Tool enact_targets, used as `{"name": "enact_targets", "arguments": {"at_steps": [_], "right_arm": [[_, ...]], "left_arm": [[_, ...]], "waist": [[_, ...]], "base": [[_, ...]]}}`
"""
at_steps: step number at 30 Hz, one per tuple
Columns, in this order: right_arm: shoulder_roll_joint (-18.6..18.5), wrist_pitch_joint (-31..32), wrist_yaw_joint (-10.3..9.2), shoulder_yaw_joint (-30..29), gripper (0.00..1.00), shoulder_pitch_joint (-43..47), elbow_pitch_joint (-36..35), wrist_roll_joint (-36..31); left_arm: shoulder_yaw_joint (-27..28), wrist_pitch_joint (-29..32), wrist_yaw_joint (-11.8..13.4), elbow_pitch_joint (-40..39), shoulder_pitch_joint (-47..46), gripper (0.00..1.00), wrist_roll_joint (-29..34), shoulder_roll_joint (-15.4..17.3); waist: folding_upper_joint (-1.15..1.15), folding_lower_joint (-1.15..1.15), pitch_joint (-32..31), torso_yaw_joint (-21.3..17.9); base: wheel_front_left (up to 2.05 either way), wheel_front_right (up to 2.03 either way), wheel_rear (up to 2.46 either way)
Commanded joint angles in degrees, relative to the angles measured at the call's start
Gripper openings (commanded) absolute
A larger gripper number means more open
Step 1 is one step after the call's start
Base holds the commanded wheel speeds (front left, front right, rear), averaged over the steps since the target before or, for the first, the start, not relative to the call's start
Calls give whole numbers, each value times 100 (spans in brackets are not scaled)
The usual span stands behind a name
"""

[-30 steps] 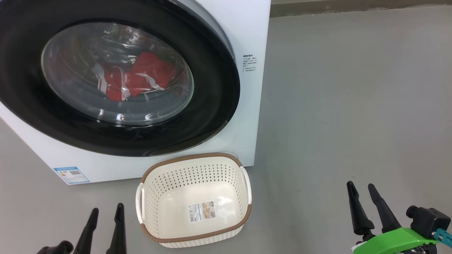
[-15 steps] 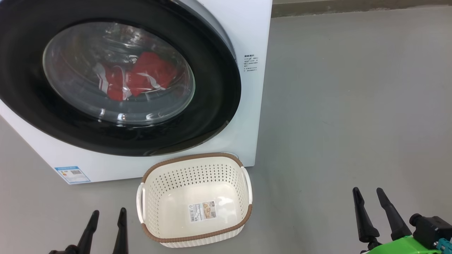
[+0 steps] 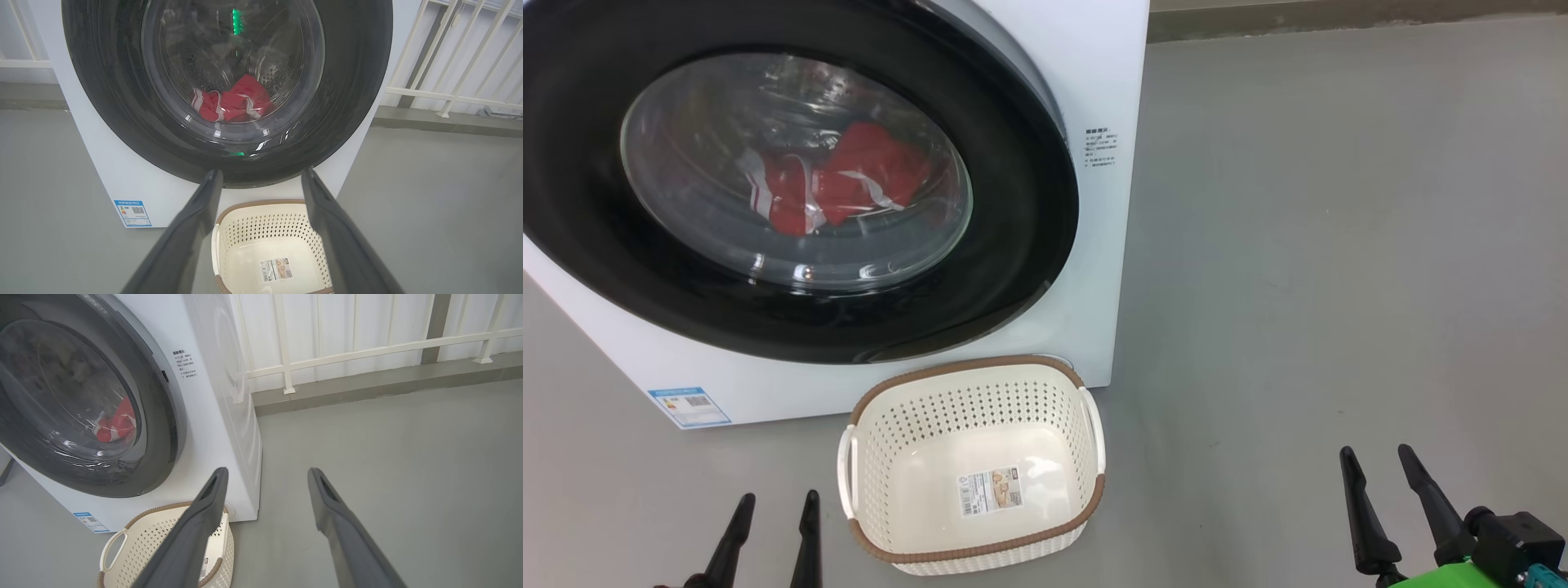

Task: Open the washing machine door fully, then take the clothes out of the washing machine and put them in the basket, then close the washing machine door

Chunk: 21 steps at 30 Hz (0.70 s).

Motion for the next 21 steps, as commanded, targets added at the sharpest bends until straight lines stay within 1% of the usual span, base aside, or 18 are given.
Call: {"name": "enact_targets", "arguments": {"at_steps": [1, 11, 12, 13, 14, 17, 21], "right_arm": [[-84, -78, 2, 80, 100, -55, -103, -58], [-80, -78, 2, 81, 100, -62, -97, -28], [-80, -78, 2, 101, 89, -79, -119, 26], [-80, -78, 2, 126, 41, -100, -156, 87], [-80, -78, 2, 156, 0, -127, -206, 149], [-79, -78, 2, 297, 0, -263, -350, 294], [-79, -78, 2, 552, 0, -694, -496, 650]], "left_arm": [[184, -70, -33, -94, -35, 100, -53, 80], [158, -70, -33, -81, -27, 100, -169, 103], [151, -70, -33, -85, -29, 100, -173, 104], [142, -70, -33, -90, -35, 100, -178, 104], [130, -70, -33, -100, -44, 100, -193, 103], [97, -70, -33, -138, -84, 100, -242, 95], [46, -70, -33, -213, -180, 100, -321, 78]], "waist": [[0, 0, -10, 3], [0, 0, -3, 19], [0, 0, 1, 22], [0, 0, 6, 28], [0, 0, 12, 36], [0, 0, 67, 55], [0, 0, 202, 85]], "base": [[0, 0, 0], [0, 0, 0], [0, 0, 0], [0, 0, 0], [0, 0, 0], [0, 0, 0], [0, 0, 0]]}}
